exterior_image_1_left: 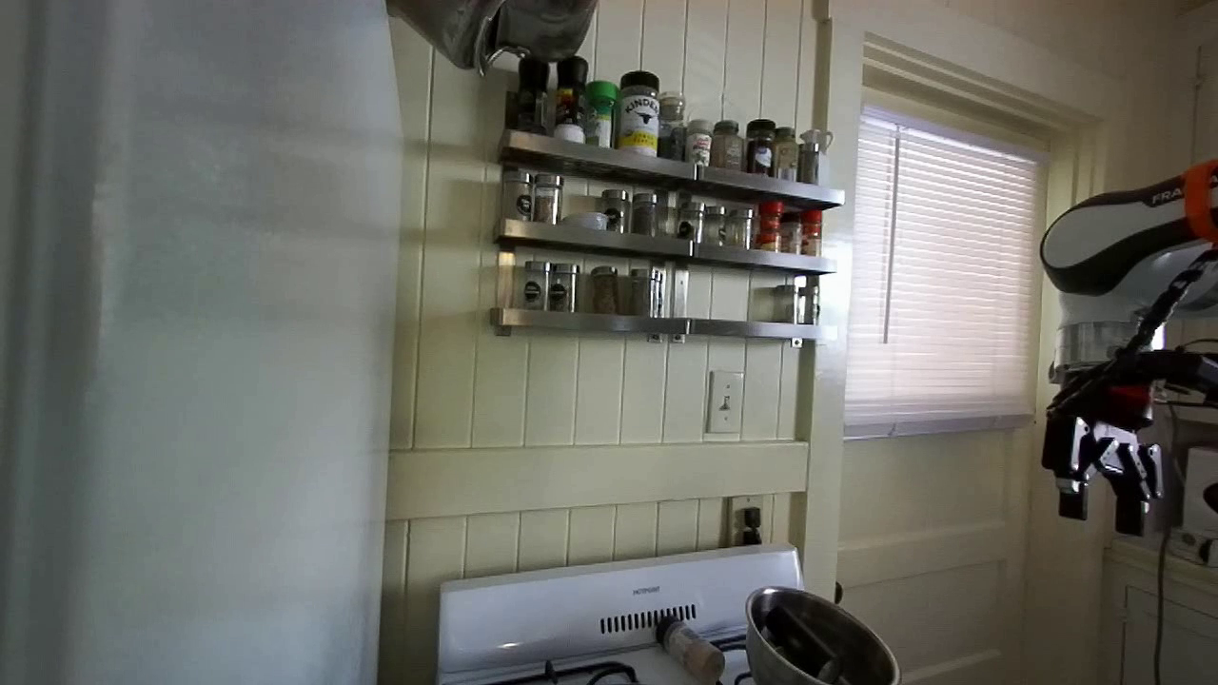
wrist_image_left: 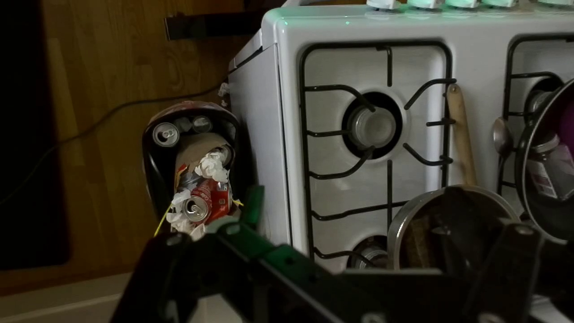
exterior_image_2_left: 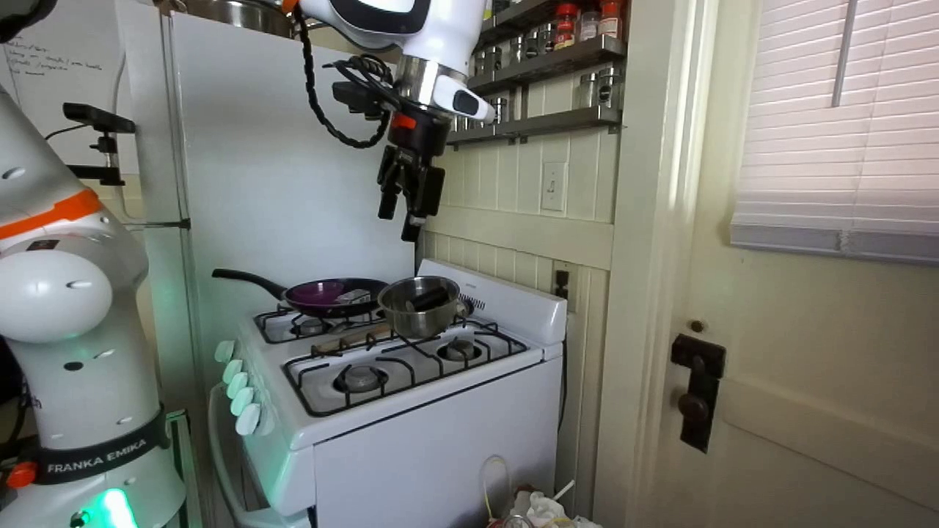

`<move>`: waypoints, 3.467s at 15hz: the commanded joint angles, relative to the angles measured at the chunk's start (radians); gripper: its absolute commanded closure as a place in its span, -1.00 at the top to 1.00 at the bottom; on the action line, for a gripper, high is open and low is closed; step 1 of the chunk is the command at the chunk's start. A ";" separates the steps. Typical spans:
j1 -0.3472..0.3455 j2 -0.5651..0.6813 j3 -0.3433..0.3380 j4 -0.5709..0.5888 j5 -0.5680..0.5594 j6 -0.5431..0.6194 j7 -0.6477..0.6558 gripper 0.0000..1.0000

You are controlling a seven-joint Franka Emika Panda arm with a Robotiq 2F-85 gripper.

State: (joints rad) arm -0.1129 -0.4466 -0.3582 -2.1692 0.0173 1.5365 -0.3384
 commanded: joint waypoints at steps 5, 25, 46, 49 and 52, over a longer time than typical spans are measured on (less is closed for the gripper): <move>-0.030 0.007 0.030 0.002 0.000 0.008 0.021 1.00; 0.038 0.298 0.268 0.089 -0.125 0.291 0.106 1.00; 0.078 0.458 0.320 0.100 -0.075 0.438 0.113 1.00; 0.077 0.457 0.324 0.096 -0.087 0.434 0.104 1.00; 0.080 0.460 0.328 0.098 -0.087 0.434 0.104 1.00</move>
State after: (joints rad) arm -0.0337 0.0130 -0.0301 -2.0729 -0.0695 1.9719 -0.2348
